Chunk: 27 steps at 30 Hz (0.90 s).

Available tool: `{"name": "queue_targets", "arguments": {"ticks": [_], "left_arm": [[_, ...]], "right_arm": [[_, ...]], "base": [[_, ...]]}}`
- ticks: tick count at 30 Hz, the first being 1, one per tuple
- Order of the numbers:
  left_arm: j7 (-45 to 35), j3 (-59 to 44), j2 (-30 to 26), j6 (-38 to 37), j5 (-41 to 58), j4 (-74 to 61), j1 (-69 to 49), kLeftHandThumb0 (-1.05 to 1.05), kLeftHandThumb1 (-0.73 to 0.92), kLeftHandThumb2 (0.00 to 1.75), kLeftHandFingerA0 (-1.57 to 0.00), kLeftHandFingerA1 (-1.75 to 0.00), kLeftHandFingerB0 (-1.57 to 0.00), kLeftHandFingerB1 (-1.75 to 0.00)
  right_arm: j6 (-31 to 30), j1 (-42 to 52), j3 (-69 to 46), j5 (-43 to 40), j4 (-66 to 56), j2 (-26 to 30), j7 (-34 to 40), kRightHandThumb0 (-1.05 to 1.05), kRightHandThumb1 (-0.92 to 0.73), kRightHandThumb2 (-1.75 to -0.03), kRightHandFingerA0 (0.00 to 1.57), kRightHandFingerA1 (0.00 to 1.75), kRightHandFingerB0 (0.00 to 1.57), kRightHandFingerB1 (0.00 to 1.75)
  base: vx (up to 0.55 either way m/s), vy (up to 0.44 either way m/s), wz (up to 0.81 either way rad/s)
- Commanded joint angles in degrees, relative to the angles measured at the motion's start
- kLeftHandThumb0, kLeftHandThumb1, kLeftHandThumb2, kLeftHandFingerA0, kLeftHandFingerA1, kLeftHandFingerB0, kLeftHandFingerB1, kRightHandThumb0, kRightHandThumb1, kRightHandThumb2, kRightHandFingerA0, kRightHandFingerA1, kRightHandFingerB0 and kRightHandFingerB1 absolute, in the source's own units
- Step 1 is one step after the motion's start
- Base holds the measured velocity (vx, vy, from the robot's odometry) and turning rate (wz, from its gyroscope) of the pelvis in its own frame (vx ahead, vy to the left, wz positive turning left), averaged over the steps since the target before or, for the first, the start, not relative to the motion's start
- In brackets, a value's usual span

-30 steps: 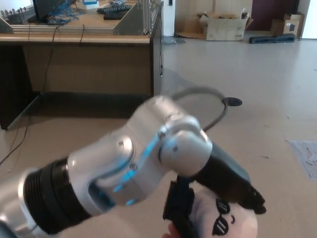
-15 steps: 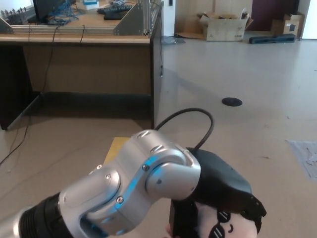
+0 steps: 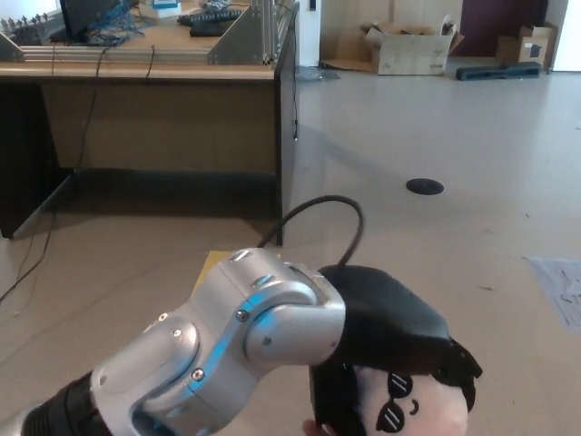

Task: The robot extends its left hand to pick up an emotional support dumpling from the palm of a person and brings its hand down by its side. Then it extends its arm again to hand the dumpling back to the person.

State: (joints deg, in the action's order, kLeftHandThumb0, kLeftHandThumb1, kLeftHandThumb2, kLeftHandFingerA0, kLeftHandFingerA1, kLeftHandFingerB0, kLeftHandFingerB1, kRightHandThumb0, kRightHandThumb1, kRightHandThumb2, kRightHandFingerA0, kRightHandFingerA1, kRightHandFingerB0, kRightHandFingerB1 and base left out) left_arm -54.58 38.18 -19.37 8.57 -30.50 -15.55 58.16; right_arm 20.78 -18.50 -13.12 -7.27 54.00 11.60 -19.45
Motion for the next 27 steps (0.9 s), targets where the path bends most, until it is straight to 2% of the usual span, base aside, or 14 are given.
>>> {"name": "queue_targets", "arguments": {"ticks": [1,4,5,6,7,8,11,12,13,16,17,19,24,27], "left_arm": [[13.86,-7.49,6.30,1.56,2.60,0.19,-11.68,-0.18,0.75,0.65,-0.75,-1.69,-0.68,-1.39],[20.59,-11.91,10.93,1.07,4.78,0.00,-18.80,-0.18,0.81,0.68,-0.66,-1.74,-0.57,-1.54],[21.58,-13.86,12.73,0.62,6.93,0.31,-20.87,-0.12,0.80,0.71,-0.80,-1.64,-0.65,-1.39],[21.99,-14.77,13.55,0.05,7.86,0.60,-21.66,-0.12,0.80,0.71,-0.80,-1.64,-0.65,-1.39],[22.36,-17.73,16.49,1.18,11.26,0.85,-23.67,-0.09,0.75,0.73,-0.82,-1.57,-0.76,-1.18],[22.32,-19.28,18.13,2.45,13.08,0.81,-24.62,-0.09,0.75,0.73,-0.82,-1.57,-0.76,-1.18],[19.41,-27.98,25.99,13.16,22.27,-0.11,-26.49,-0.10,0.77,0.76,-0.89,-1.56,-0.78,-1.16],[19.08,-28.29,26.47,13.17,21.90,-0.16,-26.62,-0.10,0.77,0.76,-0.89,-1.56,-0.78,-1.16],[19.03,-33.47,29.48,20.52,25.76,-0.41,-25.38,-0.12,0.80,0.73,-0.84,-1.50,-0.87,-1.00],[18.66,-41.67,34.51,31.98,31.12,-0.98,-23.43,-0.12,0.80,0.73,-0.84,-1.50,-0.87,-1.00],[18.99,-46.61,34.99,36.67,34.51,-0.37,-20.03,-0.16,0.79,0.63,-0.88,-1.48,-0.88,-0.90],[19.54,-55.81,35.10,44.62,40.56,0.93,-13.45,-0.22,0.76,0.66,-0.91,-1.46,-0.89,-0.83],[19.44,-59.07,34.44,46.74,41.82,1.41,-10.88,-0.22,0.76,0.66,-0.91,-1.46,-0.89,-0.83],[21.95,-66.58,31.82,46.24,47.56,3.10,-6.38,-0.22,0.77,0.67,-0.87,-1.49,-0.88,-0.77]], "right_arm": [[-0.23,-0.73,-0.26,-0.59,0.57,0.30,0.64,-0.54,-0.58,-0.58,0.74,0.46,0.37,0.33],[-1.60,-0.68,0.05,-0.25,-0.13,0.22,1.21,-0.54,-0.58,-0.58,0.76,0.46,0.37,0.33],[-1.94,-0.68,0.05,-0.40,-0.22,0.15,1.06,-0.54,-0.59,-0.58,0.78,0.46,0.39,0.33],[-1.90,-0.67,0.10,-0.35,-0.22,0.14,1.08,-0.54,-0.59,-0.58,0.78,0.46,0.39,0.33],[-1.90,-0.71,0.10,-0.43,-0.09,0.15,0.88,-0.55,-0.58,-0.58,0.77,0.46,0.40,0.33],[-1.93,-0.75,0.07,-0.53,0.00,0.17,0.72,-0.55,-0.58,-0.58,0.77,0.46,0.40,0.33],[-2.27,-0.77,0.30,-0.48,-0.07,0.06,0.78,-0.54,-0.59,-0.58,0.77,0.46,0.40,0.34],[-2.28,-0.76,0.32,-0.50,-0.08,0.07,0.79,-0.54,-0.59,-0.58,0.77,0.46,0.40,0.34],[-2.57,-1.11,0.15,-0.85,0.09,-0.16,0.71,-0.53,-0.58,-0.58,0.77,0.47,0.42,0.34],[-3.01,-1.64,-0.10,-1.38,0.33,-0.50,0.60,-0.53,-0.58,-0.58,0.77,0.47,0.42,0.34],[-3.23,-1.66,0.00,-1.21,-0.04,-0.32,0.82,-0.52,-0.59,-0.58,0.78,0.47,0.40,0.33],[-3.31,-1.82,0.14,-0.93,-0.31,-0.05,1.07,-0.52,-0.59,-0.58,0.78,0.47,0.40,0.33],[-2.94,-2.03,0.15,-0.92,0.11,-0.05,0.96,-0.52,-0.59,-0.58,0.78,0.47,0.40,0.33],[-2.87,-1.63,0.26,-0.84,0.19,-0.31,1.05,-0.52,-0.59,-0.58,0.77,0.47,0.41,0.33]], "base": [[0.00,0.000,0.00],[0.00,0.000,0.00],[0.00,0.000,0.00],[0.00,0.000,0.00],[0.00,0.000,0.00],[0.00,0.000,0.00],[0.00,0.000,0.00],[0.00,0.000,0.00],[0.00,0.000,0.00],[0.00,0.000,0.00],[0.00,0.000,0.00],[0.00,0.000,0.00],[0.00,0.000,0.00],[0.00,0.000,0.00]]}}
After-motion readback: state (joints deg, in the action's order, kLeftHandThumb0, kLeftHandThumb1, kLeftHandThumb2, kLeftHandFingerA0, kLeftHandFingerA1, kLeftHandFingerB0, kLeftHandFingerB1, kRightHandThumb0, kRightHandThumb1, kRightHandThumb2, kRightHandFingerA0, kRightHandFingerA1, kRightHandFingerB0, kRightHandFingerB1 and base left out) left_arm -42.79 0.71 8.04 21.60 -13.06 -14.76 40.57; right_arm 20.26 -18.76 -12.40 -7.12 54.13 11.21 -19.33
